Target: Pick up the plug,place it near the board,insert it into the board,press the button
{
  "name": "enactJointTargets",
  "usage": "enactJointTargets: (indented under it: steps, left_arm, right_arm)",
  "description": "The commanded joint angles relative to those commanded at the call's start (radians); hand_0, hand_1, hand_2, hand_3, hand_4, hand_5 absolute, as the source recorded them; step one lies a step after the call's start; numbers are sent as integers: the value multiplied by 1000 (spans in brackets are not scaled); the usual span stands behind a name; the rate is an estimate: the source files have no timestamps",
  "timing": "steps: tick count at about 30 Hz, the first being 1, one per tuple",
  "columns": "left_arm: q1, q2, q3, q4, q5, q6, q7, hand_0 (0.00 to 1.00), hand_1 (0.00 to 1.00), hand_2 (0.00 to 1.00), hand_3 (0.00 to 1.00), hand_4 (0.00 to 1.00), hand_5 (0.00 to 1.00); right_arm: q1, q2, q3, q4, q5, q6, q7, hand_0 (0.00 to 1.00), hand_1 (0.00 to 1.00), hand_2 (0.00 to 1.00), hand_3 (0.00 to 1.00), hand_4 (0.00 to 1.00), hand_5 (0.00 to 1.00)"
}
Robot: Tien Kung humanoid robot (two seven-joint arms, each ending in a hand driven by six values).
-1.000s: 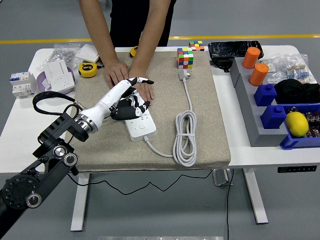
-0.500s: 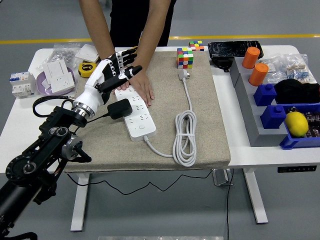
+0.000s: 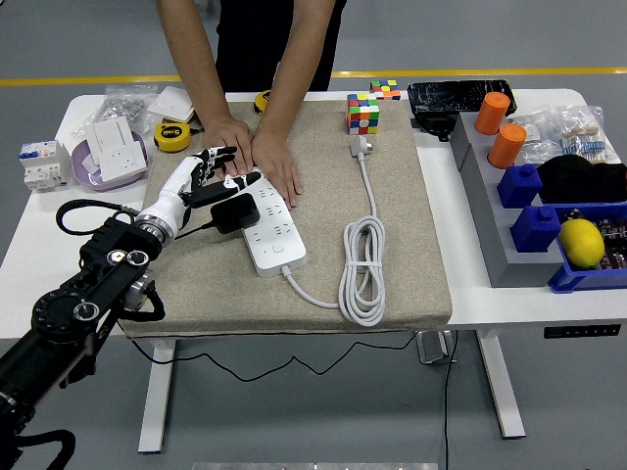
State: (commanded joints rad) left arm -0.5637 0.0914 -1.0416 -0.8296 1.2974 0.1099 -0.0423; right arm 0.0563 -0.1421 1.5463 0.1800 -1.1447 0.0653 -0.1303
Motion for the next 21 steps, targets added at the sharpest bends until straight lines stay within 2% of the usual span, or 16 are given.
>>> enactJointTargets:
  steps: [2, 3, 8, 9, 13, 14, 15, 20, 21]
  left_arm:
    - [0, 1, 5, 0, 85, 1, 7, 998, 979, 872, 836, 998, 333]
    - [1, 2, 7, -2, 123, 0, 10, 982, 953, 835, 814, 998, 309]
    - [3, 6, 19, -16, 337, 7, 35, 982, 953, 835, 814, 998, 309]
    - [3, 6, 21, -17, 372, 8, 38, 936, 915, 810, 781, 998, 299]
    - [3, 6, 29, -5, 544, 15, 56, 936, 915, 810, 781, 998, 299]
    - [3, 5, 29, -2, 566, 16, 59, 936, 915, 810, 781, 998, 299]
    - [3, 5, 30, 3, 601, 17, 62, 862, 842, 751, 763, 998, 293]
    - [4, 3, 29, 13, 681, 26, 73, 862, 842, 751, 763, 998, 293]
    - [4, 3, 29, 15, 696, 31, 77, 796, 777, 687, 718, 998, 286]
  right_arm:
    - [0, 0, 0, 0, 0, 0, 0, 832, 740, 722, 752, 998, 741]
    - [1, 0, -1, 0, 1, 0, 1, 831, 741, 721, 752, 998, 743]
    - [1, 1, -2, 0, -2, 0, 0, 831, 741, 721, 752, 998, 743]
    - [1, 1, -2, 0, -2, 0, 0, 834, 742, 722, 752, 998, 743]
    - [0, -1, -3, 0, -3, 0, 0, 834, 742, 722, 752, 998, 743]
    - [0, -1, -3, 0, -3, 0, 0, 834, 742, 722, 752, 998, 743]
    - [0, -1, -3, 0, -3, 0, 0, 835, 742, 722, 753, 998, 743]
    - [-1, -1, -3, 0, -6, 0, -1, 835, 742, 722, 753, 998, 743]
    - [-1, -1, -3, 0, -5, 0, -1, 835, 742, 723, 752, 998, 741]
